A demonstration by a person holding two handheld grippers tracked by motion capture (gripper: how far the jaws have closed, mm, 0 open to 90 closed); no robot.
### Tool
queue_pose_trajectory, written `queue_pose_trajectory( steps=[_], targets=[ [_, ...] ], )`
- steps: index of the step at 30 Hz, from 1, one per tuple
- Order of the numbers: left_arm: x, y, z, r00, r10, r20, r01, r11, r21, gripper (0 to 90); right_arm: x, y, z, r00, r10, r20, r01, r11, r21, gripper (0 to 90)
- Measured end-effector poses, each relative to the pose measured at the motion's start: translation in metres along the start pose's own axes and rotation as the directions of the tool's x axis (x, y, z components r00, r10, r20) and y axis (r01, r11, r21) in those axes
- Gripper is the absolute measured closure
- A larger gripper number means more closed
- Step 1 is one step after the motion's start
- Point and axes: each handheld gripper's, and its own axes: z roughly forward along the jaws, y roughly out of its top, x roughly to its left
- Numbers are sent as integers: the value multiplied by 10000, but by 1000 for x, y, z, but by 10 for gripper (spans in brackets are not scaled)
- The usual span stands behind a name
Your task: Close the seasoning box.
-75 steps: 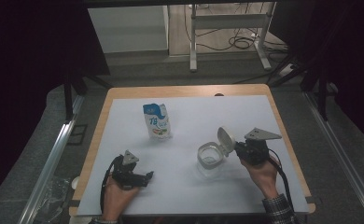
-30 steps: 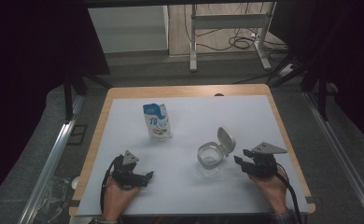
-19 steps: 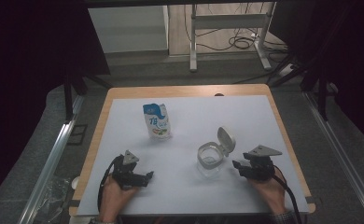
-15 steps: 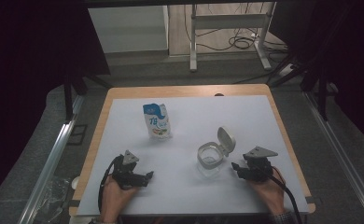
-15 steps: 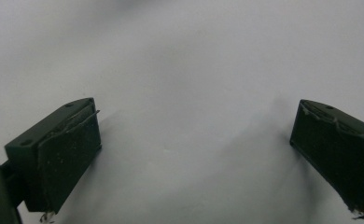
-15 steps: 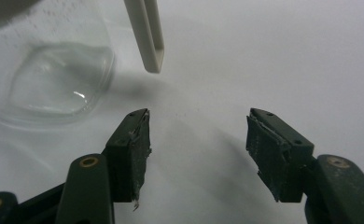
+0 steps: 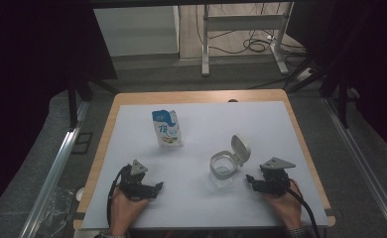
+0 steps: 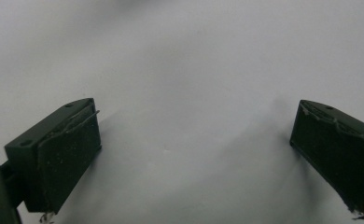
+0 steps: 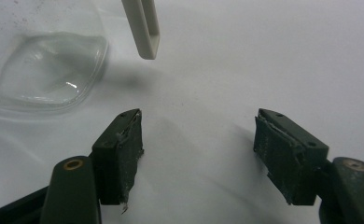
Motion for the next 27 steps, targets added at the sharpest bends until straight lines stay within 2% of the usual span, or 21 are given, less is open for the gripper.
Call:
queue_pose_trajectory(
  steps=[8, 13, 19, 27],
  targets=[
    [1, 1, -1, 9999, 102, 86, -102, 9999, 5, 32, 0, 0, 0, 10000, -13, 19, 13, 10000, 2, 323],
    [4, 4, -4, 9998, 194, 95, -195, 9998, 104, 73, 0, 0, 0, 10000, -29, 17, 29, 10000, 6, 323],
    [11, 12, -8, 9980, -74, 635, 92, 9996, -275, 106, 0, 0, 0, 10000, -33, 18, 33, 10000, 5, 323],
    [16, 23, -9, 9940, -236, 1067, 290, 9984, -491, 128, 0, 0, 0, 10000, -46, 25, 46, 10000, 5, 323]
  ],
)
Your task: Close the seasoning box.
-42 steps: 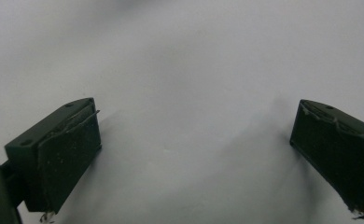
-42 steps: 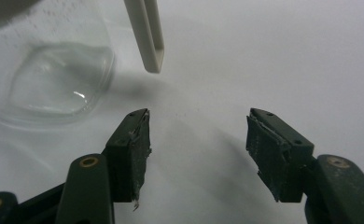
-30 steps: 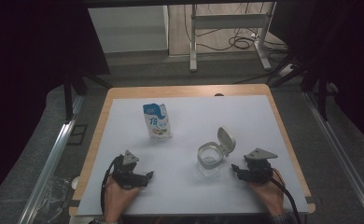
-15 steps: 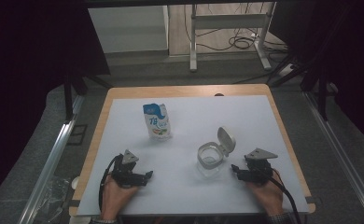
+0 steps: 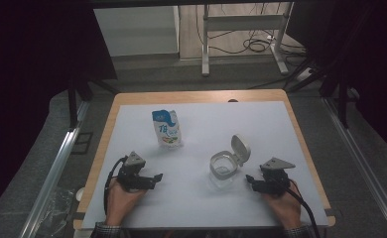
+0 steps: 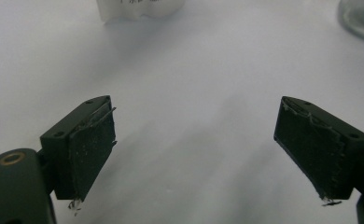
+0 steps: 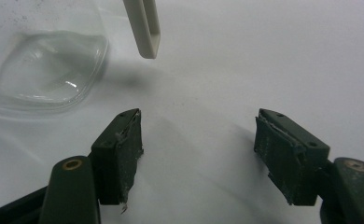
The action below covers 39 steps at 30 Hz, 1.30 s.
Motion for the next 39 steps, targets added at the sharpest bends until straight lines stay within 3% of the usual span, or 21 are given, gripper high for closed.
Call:
queue_pose_trajectory(
  steps=[4, 10, 23, 29, 39],
  targets=[
    [3, 5, 1, 9997, -2, 252, 3, 10000, -40, 130, 0, 0, 0, 10000, -2, 2, 2, 10000, 0, 323],
    [6, 16, 3, 9991, 363, 211, -359, 9992, -152, 132, 0, 0, 0, 10000, -2, 2, 2, 10000, 1, 323],
    [18, 36, 1, 9959, 837, 355, -793, 9906, -1114, 134, 0, 0, 0, 10000, -4, 1, 4, 10000, -3, 322],
    [28, 46, 0, 9942, 767, 748, -658, 9882, -1386, 183, 0, 0, 0, 10000, 0, 2, 0, 10000, -2, 322],
    [40, 59, 6, 9928, 709, 966, -544, 9851, -1629, 217, 0, 0, 0, 10000, 2, 2, -2, 10000, -4, 321]
  ],
)
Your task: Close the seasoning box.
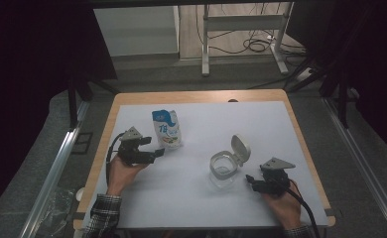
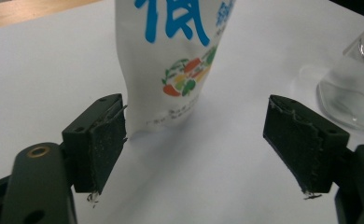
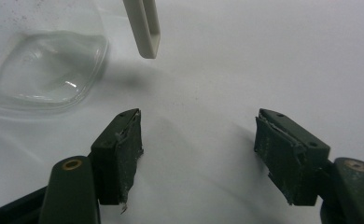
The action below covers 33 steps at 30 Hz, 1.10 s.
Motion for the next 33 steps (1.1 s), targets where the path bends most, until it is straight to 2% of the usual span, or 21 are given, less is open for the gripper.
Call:
queue_pose_trajectory(
  steps=[4, 14, 19, 23, 27, 29, 33],
  targets=[
    [6, 5, 2, 9999, 102, -123, -102, 9999, -41, 226, 0, 0, 0, 10000, 3, -1, -3, 10000, 2, 321],
    [18, 23, 4, 9993, 76, 369, -60, 9990, -435, 283, 0, 0, 0, 10000, 15, -1, -15, 10000, -20, 321],
    [20, 31, 6, 9989, 326, 348, -309, 9984, -477, 311, 0, 0, 0, 10000, 19, -4, -19, 10000, -13, 321],
    [23, 36, 6, 9978, 540, 372, -512, 9961, -718, 335, 0, 0, 0, 10000, 24, -5, -24, 10000, -14, 320],
    [26, 37, 9, 9962, 655, 571, -602, 9940, -909, 373, 0, 0, 0, 10000, 11, 2, -11, 10000, -17, 320],
    [29, 37, 10, 9944, 589, 881, -493, 9931, -1068, 396, 0, 0, 0, 10000, 12, 2, -12, 10000, -18, 320],
    [34, 36, 10, 9913, 544, 1195, -354, 9872, -1556, 433, 0, 0, 0, 10000, 22, -3, -22, 10000, -16, 320]
  ],
)
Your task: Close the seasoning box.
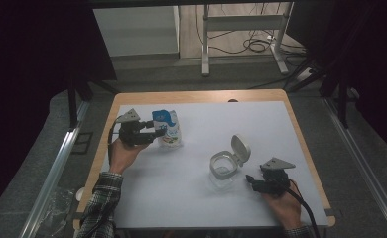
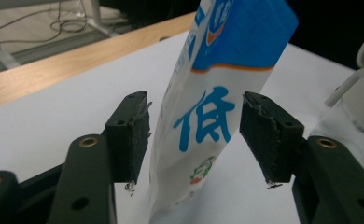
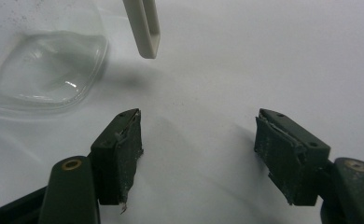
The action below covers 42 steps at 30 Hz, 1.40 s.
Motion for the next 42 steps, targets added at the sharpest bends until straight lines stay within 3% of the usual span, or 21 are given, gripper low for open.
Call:
queue_pose_trajectory(
  steps=[5, 18, 31, 38, 42],
  targets=[
    [4, -2, 4, 9997, 120, 203, -114, 9995, -309, 463, 0, 0, 0, 10000, 0, -2, 0, 10000, 0, 320],
    [4, -5, 10, 9954, 960, 30, -958, 9947, -381, 661, 0, 0, 0, 10000, -1, -3, 1, 10000, 0, 320],
    [5, -6, 10, 9928, 1192, 143, -1185, 9920, -443, 886, 0, 0, 0, 10000, -1, -4, 1, 10000, 0, 320],
    [6, -8, 9, 9935, 1110, 248, -1091, 9917, -685, 900, 0, 0, 0, 10000, 1, -3, -1, 10000, -1, 320],
    [2, -8, 8, 9919, 1256, 191, -1240, 9898, -705, 900, 0, 0, 0, 10000, -2, -3, 2, 10000, -3, 320]
  ],
)
